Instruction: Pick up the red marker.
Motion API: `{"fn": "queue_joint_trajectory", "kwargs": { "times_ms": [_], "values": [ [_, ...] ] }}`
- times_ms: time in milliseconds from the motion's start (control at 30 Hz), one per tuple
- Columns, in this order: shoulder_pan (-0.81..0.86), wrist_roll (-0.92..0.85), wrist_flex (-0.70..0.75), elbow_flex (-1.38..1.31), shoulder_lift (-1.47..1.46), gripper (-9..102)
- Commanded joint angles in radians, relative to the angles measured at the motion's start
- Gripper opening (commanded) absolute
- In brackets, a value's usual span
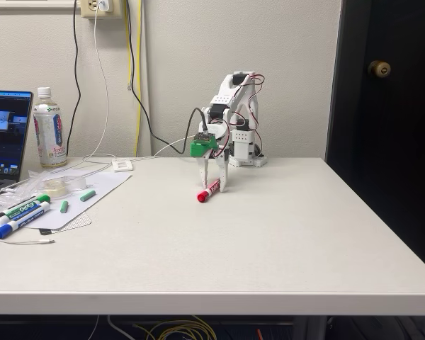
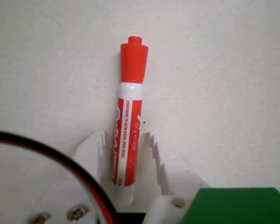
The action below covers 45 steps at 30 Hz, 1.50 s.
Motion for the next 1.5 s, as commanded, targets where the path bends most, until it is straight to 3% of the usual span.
{"fn": "queue_joint_trajectory", "kwargs": {
  "times_ms": [0, 1167, 1467],
  "values": [
    [-0.006, 0.008, -0.005, -0.032, 0.008, 22],
    [-0.035, 0.072, -0.005, -0.026, 0.02, 4],
    [-0.094, 0.235, 0.006, -0.026, 0.147, 4]
  ]
}}
